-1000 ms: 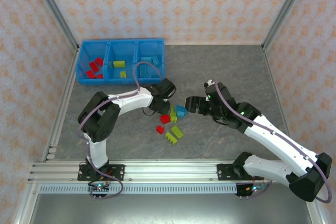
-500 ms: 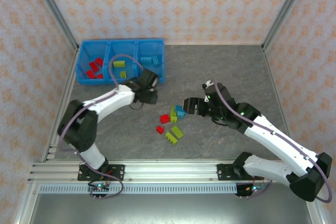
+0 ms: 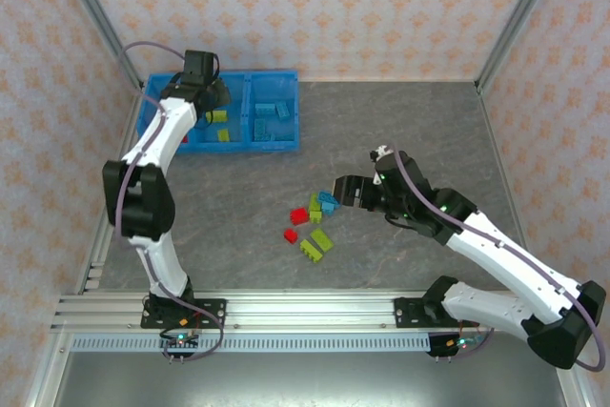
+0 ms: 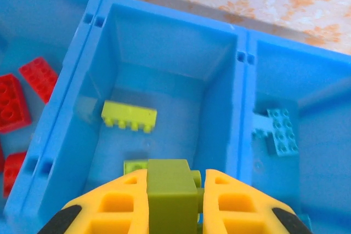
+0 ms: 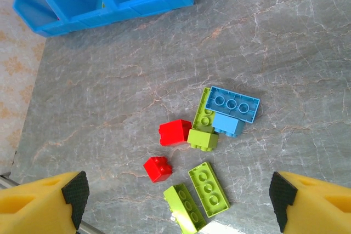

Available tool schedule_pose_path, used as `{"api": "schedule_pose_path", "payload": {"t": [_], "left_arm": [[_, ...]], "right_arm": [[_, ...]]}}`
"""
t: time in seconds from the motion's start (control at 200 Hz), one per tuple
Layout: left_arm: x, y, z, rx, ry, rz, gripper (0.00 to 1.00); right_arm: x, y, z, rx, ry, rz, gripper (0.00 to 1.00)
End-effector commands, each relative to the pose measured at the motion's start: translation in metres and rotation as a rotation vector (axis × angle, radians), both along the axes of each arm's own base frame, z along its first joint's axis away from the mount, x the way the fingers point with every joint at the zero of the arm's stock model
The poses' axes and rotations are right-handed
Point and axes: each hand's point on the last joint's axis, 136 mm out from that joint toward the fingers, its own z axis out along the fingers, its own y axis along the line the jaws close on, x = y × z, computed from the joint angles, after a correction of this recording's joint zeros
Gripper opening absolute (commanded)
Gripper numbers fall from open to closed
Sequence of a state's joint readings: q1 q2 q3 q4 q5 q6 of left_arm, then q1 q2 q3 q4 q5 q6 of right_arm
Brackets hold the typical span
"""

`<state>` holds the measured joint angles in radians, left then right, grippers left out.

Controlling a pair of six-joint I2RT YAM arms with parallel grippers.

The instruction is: Sort the legos into containers by color

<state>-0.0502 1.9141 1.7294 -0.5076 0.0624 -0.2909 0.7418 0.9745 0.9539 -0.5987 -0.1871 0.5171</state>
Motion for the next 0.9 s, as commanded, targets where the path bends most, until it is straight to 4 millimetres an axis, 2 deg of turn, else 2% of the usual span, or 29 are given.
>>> {"api": "schedule_pose_path", "payload": {"t": [0.0, 0.07, 0.135, 0.275, 0.29, 0.305, 0.38, 0.47, 0.561, 0.701, 0.746, 0.896], "left_arm": [[0.012, 0.002, -0.018, -0.036, 0.077, 0.004, 0.30], [0.018, 0.004, -0.017, -0.040, 0.086, -0.001, 0.45], [0.018, 0.001, -0.008, -0.049, 0.070, -0.016, 0.53], [0.000, -0.008, 0.030, -0.096, -0.004, -0.043, 0.56], [-0.002, -0.010, 0.028, -0.104, -0.001, -0.047, 0.56], [-0.008, -0.013, 0.044, -0.111, -0.034, -0.053, 0.56], [-0.033, -0.030, 0.073, -0.144, -0.095, -0.102, 0.56], [-0.075, -0.061, 0.099, -0.152, -0.143, -0.196, 0.57], [-0.125, -0.098, 0.119, -0.117, -0.189, -0.329, 0.57], [-0.201, -0.149, 0.128, -0.020, -0.199, -0.586, 0.56], [-0.222, -0.163, 0.127, 0.019, -0.189, -0.682, 0.56], [-0.287, -0.202, 0.106, 0.129, -0.117, -1.015, 0.58]], "right_arm": [[-0.005, -0.009, 0.002, -0.006, -0.007, -0.029, 0.87], [-0.006, -0.015, 0.001, -0.019, -0.009, -0.045, 0.87], [-0.007, -0.021, -0.001, -0.028, -0.010, -0.066, 0.88], [-0.002, -0.030, -0.007, -0.040, -0.010, -0.133, 0.88], [-0.001, -0.031, -0.008, -0.040, -0.012, -0.143, 0.88], [0.000, -0.032, -0.009, -0.043, -0.012, -0.154, 0.88], [0.007, -0.041, -0.012, -0.057, -0.019, -0.235, 0.89], [0.017, -0.050, -0.020, -0.086, -0.018, -0.318, 0.91], [0.027, -0.047, -0.032, -0.091, 0.015, -0.360, 0.93], [0.045, -0.033, -0.058, -0.133, 0.118, -0.378, 0.95], [0.052, -0.023, -0.073, -0.169, 0.164, -0.358, 0.95], [0.072, 0.018, -0.111, -0.237, 0.267, -0.226, 0.97]]}}
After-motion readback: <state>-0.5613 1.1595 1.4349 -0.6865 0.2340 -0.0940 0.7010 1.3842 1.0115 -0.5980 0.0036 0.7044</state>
